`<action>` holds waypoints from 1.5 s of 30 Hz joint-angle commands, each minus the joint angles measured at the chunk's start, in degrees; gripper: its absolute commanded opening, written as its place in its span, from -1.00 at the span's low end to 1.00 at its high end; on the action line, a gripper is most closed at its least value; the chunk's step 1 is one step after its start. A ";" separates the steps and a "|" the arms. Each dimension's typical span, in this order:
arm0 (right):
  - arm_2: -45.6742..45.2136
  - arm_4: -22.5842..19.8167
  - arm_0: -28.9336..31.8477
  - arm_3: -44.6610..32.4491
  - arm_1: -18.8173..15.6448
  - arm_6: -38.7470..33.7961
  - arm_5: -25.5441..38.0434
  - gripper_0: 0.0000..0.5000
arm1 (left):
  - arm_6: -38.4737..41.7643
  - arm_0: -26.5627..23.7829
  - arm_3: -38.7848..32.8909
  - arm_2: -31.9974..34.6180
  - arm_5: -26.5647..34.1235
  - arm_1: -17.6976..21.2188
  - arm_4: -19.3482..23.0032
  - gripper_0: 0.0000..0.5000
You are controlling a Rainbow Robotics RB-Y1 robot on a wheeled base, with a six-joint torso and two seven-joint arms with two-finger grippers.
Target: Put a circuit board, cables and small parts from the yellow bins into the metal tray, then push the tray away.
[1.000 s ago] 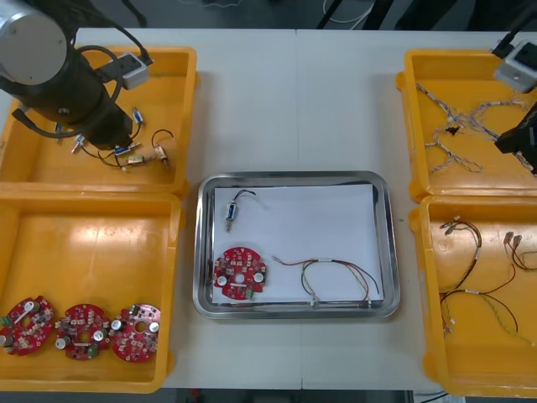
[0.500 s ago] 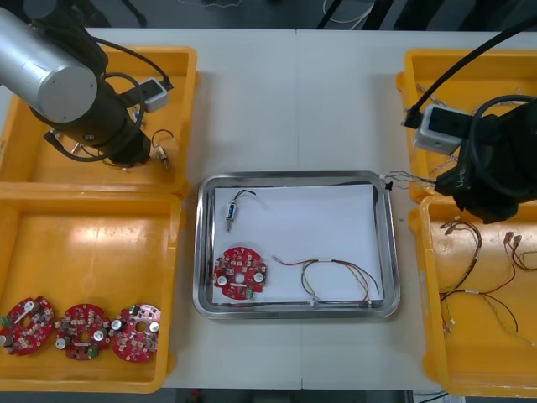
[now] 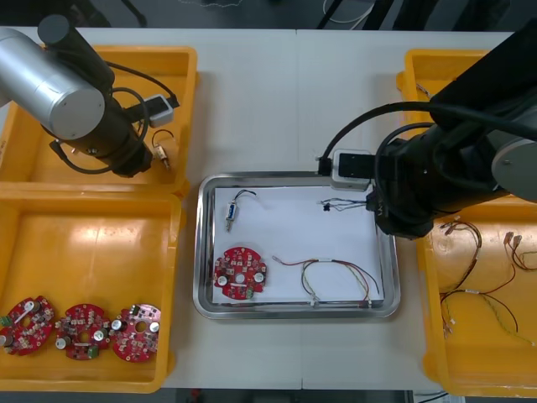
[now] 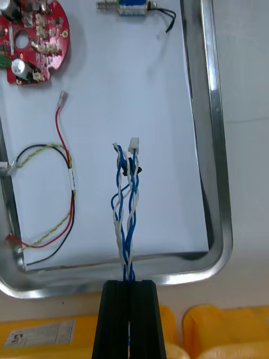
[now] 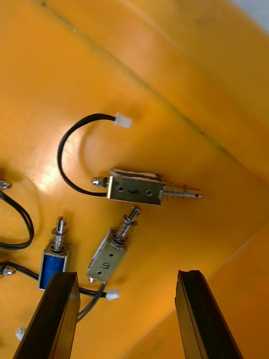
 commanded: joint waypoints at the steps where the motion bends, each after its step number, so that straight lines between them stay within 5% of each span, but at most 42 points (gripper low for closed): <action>1: 4.54 0.88 -3.36 2.15 -1.72 -2.09 -3.85 -1.00 | -8.61 -1.96 1.82 -0.55 -2.11 2.66 0.08 1.00; 25: 22.12 7.47 -8.90 18.32 2.24 1.34 -21.96 -1.00 | -8.43 -1.96 4.37 -4.95 -8.09 2.57 0.70 1.00; 39: 22.12 7.91 -8.90 20.26 3.29 2.74 -22.40 -0.97 | -8.96 -1.96 8.33 -7.32 -14.24 1.96 0.08 1.00; 41: 22.21 8.09 -8.90 20.26 3.38 2.83 -22.40 -0.81 | -9.13 -2.05 8.94 -7.32 -14.51 1.78 0.08 1.00; 45: 22.12 9.05 -8.99 19.99 3.29 2.83 -22.57 0.70 | -9.22 -1.96 9.20 -7.23 -14.51 1.61 0.17 1.00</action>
